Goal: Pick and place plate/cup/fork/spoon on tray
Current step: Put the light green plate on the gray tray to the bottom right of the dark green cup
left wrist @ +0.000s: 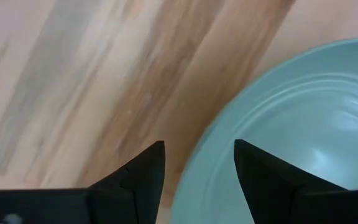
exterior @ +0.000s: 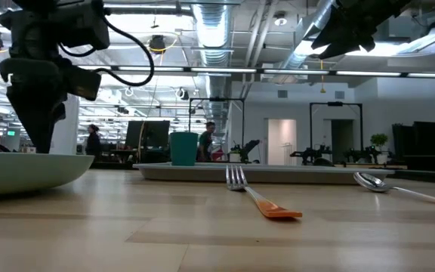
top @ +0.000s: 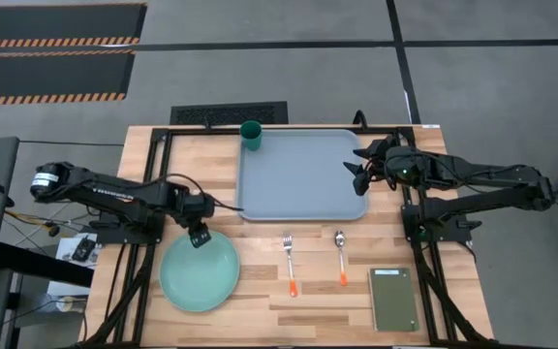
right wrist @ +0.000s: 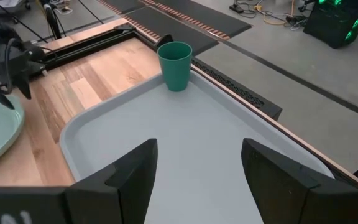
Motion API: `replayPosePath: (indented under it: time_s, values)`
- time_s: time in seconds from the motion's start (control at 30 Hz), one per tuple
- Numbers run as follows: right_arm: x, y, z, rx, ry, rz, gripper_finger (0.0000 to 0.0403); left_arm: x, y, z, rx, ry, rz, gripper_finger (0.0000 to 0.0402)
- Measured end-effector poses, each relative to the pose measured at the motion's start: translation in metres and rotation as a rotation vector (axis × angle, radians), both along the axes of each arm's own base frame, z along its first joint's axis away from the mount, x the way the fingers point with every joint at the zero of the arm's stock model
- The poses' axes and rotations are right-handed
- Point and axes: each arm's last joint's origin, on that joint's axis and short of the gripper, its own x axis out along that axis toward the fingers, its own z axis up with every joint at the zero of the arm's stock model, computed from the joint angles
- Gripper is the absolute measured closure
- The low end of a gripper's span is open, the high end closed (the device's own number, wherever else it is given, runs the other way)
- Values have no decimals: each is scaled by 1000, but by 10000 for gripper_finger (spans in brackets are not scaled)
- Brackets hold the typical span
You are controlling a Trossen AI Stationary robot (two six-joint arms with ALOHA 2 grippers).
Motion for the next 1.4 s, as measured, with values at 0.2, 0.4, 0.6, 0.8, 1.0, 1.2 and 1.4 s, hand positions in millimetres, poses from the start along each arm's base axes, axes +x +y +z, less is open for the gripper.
replayPosePath:
  time_s: [0.2,0.4,0.6,0.8,1.0,1.2,1.4]
  values:
    - [0,0,0,0,0,0,143,-3,-1,-5,39,15,-6,223]
    - [0,0,0,-1,1,0,143,-14,-1,-22,16,73,-7,223]
    - [0,0,0,0,1,0,143,-19,-2,-32,-29,83,35,241]
    - [0,0,0,-1,0,0,143,-19,-2,-32,-49,84,80,351]
    - [0,0,0,-1,0,-1,143,-17,-2,-31,-93,69,222,391]
    - [0,0,0,-1,1,-1,143,-14,-5,-23,-197,38,322,400]
    - [0,0,0,-2,3,0,143,-7,-6,7,-268,-22,363,401]
